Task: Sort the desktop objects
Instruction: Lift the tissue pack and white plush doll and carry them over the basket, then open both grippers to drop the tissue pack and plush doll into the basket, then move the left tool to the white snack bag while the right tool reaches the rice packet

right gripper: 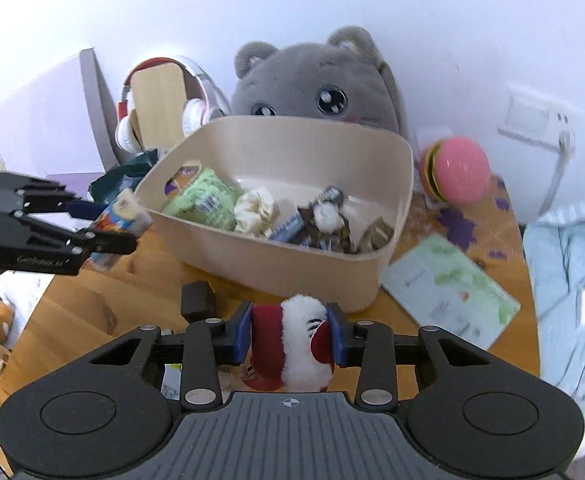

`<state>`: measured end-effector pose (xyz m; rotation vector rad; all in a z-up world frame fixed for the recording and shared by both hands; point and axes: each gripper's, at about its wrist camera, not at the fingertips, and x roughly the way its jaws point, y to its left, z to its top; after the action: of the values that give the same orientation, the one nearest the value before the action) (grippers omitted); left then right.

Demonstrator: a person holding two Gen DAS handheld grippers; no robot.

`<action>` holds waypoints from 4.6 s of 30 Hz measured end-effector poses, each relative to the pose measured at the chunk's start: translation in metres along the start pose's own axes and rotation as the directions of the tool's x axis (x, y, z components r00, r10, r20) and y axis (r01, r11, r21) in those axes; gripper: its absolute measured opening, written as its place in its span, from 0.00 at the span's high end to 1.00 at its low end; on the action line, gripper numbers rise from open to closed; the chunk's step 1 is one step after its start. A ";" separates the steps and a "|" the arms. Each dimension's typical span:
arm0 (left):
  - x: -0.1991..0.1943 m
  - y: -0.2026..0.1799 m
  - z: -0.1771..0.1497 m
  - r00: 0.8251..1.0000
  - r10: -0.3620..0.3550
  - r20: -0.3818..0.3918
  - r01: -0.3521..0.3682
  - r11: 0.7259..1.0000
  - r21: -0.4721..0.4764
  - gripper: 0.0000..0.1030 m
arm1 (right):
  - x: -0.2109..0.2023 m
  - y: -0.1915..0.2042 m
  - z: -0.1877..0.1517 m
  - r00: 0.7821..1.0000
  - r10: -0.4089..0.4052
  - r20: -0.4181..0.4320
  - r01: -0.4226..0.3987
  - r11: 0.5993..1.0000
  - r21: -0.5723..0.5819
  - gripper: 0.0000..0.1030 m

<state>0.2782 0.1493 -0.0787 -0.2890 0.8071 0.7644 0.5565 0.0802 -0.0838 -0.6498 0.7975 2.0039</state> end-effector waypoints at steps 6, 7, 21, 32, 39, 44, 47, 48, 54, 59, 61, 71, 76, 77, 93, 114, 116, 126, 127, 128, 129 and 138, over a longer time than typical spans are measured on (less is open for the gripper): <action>0.003 0.001 0.028 0.999 0.010 0.044 -0.009 1.000 -0.011 0.55 | -0.004 -0.005 0.024 0.998 0.032 0.058 -0.033 0.999 0.005 0.65; 0.004 0.001 0.031 0.999 0.013 0.049 -0.013 1.000 -0.016 0.55 | -0.005 -0.006 0.029 0.997 0.033 0.070 -0.034 0.999 0.004 0.65; 0.040 0.008 0.063 0.995 0.091 0.049 -0.086 0.992 -0.096 0.55 | 0.016 -0.013 0.107 0.988 0.022 0.150 -0.014 0.998 -0.056 0.64; 0.103 0.015 0.063 0.986 0.129 -0.102 -0.142 0.981 -0.132 0.54 | 0.078 -0.028 0.114 0.997 -0.032 0.064 0.033 0.999 -0.022 0.64; 0.125 0.015 0.056 0.976 0.139 -0.167 -0.162 0.977 -0.135 0.54 | 0.106 -0.032 0.106 0.999 -0.051 -0.001 0.051 0.999 -0.009 0.63; 0.126 0.016 0.056 0.978 0.135 -0.157 -0.157 0.977 -0.143 0.28 | 0.119 -0.033 0.103 0.997 -0.062 -0.040 0.062 0.998 -0.005 0.46; 0.122 0.014 0.057 0.977 0.173 -0.127 -0.188 0.976 -0.110 0.19 | 0.122 -0.032 0.101 0.996 -0.064 -0.056 0.064 0.998 0.004 0.31; 0.121 0.014 0.058 0.976 0.179 -0.126 -0.192 0.976 -0.106 0.18 | 0.122 -0.031 0.101 0.996 -0.071 -0.056 0.071 0.997 0.007 0.27; 0.112 0.019 0.056 0.979 0.173 -0.112 -0.186 0.975 -0.121 0.16 | 0.119 -0.030 0.101 0.995 -0.082 -0.063 0.085 0.996 0.042 0.07; 0.095 0.024 0.051 0.982 0.166 -0.094 -0.178 0.974 -0.139 0.15 | 0.109 -0.023 0.100 0.995 -0.091 -0.044 0.093 0.995 0.044 0.00; 0.087 0.025 0.048 0.984 0.154 -0.087 -0.166 0.974 -0.153 0.15 | 0.102 -0.020 0.098 0.995 -0.092 -0.039 0.095 0.994 0.057 0.00; 0.045 0.017 0.018 0.993 0.091 -0.080 -0.104 0.977 -0.187 0.15 | 0.060 0.003 0.070 0.996 -0.092 0.012 0.090 0.992 0.086 0.00; 0.028 0.004 -0.002 0.993 0.067 -0.099 -0.081 0.985 -0.154 0.15 | 0.046 0.016 0.049 0.996 -0.087 -0.002 0.087 0.992 0.087 0.00; 0.024 0.000 -0.006 0.993 0.060 -0.102 -0.075 0.986 -0.148 0.15 | 0.043 0.019 0.044 0.996 -0.084 -0.007 0.084 0.992 0.090 0.00; 0.030 -0.049 -0.061 0.977 0.002 -0.213 -0.033 0.989 -0.142 0.15 | 0.027 0.038 -0.050 0.986 -0.112 -0.127 0.123 0.989 0.087 0.00; 0.075 -0.055 -0.091 0.934 0.008 -0.357 -0.104 0.962 -0.251 0.15 | 0.061 0.069 -0.105 0.958 -0.057 -0.282 0.058 0.998 -0.004 0.00; 0.078 -0.050 -0.097 0.928 0.009 -0.372 -0.112 0.960 -0.257 0.15 | 0.068 0.072 -0.105 0.956 -0.053 -0.290 0.057 0.998 0.003 0.00; 0.084 -0.036 -0.104 0.925 0.048 -0.378 -0.145 0.961 -0.234 0.15 | 0.094 0.076 -0.102 0.940 -0.104 -0.324 0.097 0.995 -0.038 0.00; 0.083 -0.036 -0.103 0.927 0.058 -0.371 -0.148 0.964 -0.219 0.15 | 0.094 0.075 -0.103 0.939 -0.103 -0.328 0.096 0.995 -0.036 0.00; 0.082 -0.037 -0.102 0.929 0.071 -0.364 -0.152 0.968 -0.199 0.15 | 0.095 0.075 -0.103 0.939 -0.099 -0.331 0.093 0.995 -0.033 0.00; 0.081 -0.038 -0.102 0.930 0.081 -0.359 -0.154 0.971 -0.180 0.15 | 0.095 0.074 -0.104 0.938 -0.099 -0.333 0.093 0.995 -0.033 0.00; 0.077 -0.047 -0.105 0.926 0.231 -0.300 -0.232 0.972 0.030 0.15 | 0.099 0.075 -0.108 0.935 -0.114 -0.336 0.096 0.993 -0.068 0.09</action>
<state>0.2893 0.1015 -0.2081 -0.3236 1.1428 0.9583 0.4588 0.0208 -0.2025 -1.0663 0.8936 1.8436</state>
